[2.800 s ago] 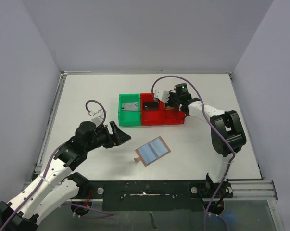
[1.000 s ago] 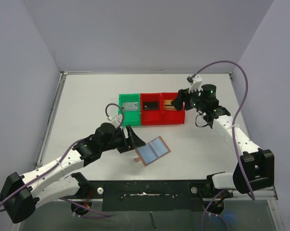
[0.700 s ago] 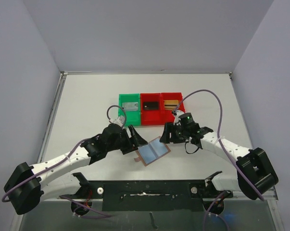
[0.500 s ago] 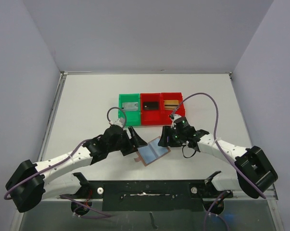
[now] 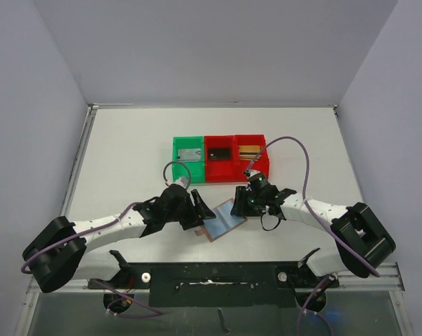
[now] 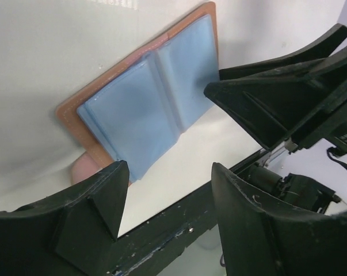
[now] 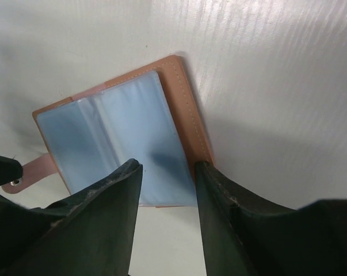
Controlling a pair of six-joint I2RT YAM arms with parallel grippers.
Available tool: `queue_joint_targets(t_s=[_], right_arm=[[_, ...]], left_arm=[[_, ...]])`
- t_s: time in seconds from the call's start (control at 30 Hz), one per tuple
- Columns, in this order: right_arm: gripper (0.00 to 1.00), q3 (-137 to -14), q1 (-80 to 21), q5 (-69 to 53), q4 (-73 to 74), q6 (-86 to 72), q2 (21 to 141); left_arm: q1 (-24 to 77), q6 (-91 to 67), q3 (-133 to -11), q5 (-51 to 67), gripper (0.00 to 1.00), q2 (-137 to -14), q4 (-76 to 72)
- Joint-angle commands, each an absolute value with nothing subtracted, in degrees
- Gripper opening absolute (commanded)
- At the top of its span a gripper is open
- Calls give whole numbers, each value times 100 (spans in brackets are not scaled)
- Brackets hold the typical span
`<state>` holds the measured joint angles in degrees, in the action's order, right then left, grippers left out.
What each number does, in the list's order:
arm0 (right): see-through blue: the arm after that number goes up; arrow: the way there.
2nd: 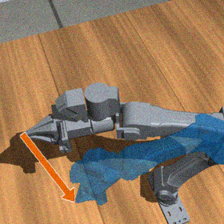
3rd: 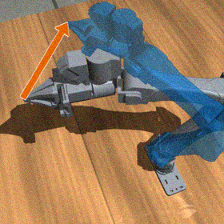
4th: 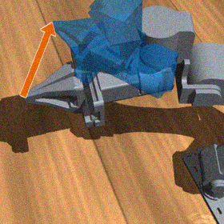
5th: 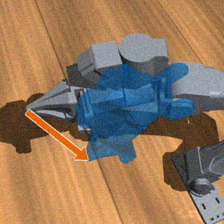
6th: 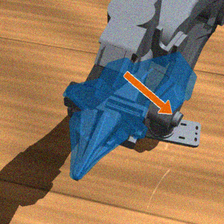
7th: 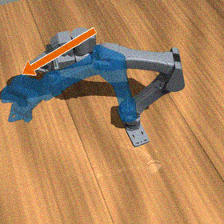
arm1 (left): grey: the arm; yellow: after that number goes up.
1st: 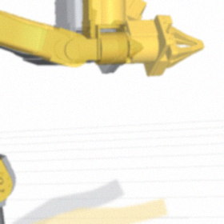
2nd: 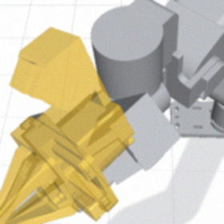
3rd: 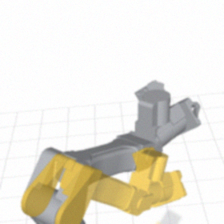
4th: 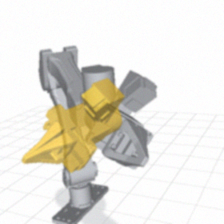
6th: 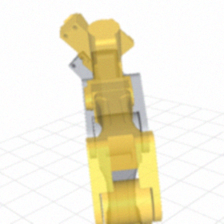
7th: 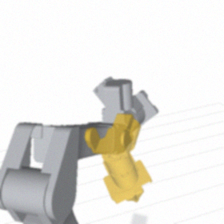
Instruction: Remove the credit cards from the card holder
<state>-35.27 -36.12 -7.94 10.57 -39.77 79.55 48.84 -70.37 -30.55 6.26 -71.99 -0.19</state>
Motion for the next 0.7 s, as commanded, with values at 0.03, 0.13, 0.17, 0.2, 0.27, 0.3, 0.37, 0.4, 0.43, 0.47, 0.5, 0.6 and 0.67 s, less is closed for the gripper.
queue_joint_targets(t_s=[0.03, 0.13, 0.17, 0.2, 0.27, 0.3, 0.37, 0.4, 0.43, 0.47, 0.5, 0.6, 0.67], right_arm=[[38, -3528, -3790, -865, 787, -4174, 8018], [28, -3491, -3849, -939, 717, -4238, 8031], [24, -3483, -3857, -978, 692, -4267, 8022], [20, -3476, -3865, -1025, 645, -4296, 8008], [17, -3415, -3866, -1203, 437, -4382, 7965], [16, -3378, -3867, -1304, 322, -4438, 7946], [15, -3279, -3867, -1637, -3, -4593, 7905], [15, -3212, -3873, -1781, -211, -4690, 7890], [15, -3144, -3872, -1931, -440, -4784, 7889], [15, -3060, -3868, -2053, -646, -4896, 7901], [15, -3016, -3867, -2139, -816, -4985, 7930], [11, -3048, -3867, -2124, -824, -5033, 8029], [4, -3069, -3863, -1980, -667, -5023, 8031]], left_arm=[[4930, -6946, -2950, 571, 53, -7526, -598], [4949, -6934, -2889, 579, 48, -7754, -702], [4963, -6932, -2875, 573, 47, -7812, -724], [4980, -6933, -2868, 559, 46, -7854, -729], [4996, -6919, -2842, 539, 44, -7931, -729], [4997, -6917, -2833, 541, 43, -7950, -729], [5007, -6916, -2807, 549, 42, -7963, -729], [5008, -6925, -2790, 547, 42, -7963, -729], [5008, -6914, -2775, 544, 41, -7963, -735], [5012, -6917, -2763, 544, 41, -7958, -734], [5018, -6917, -2752, 550, 41, -7955, -731], [5015, -6881, -2771, 600, 40, -7946, -698], [5017, -6850, -2809, 610, 39, -7918, -620]])
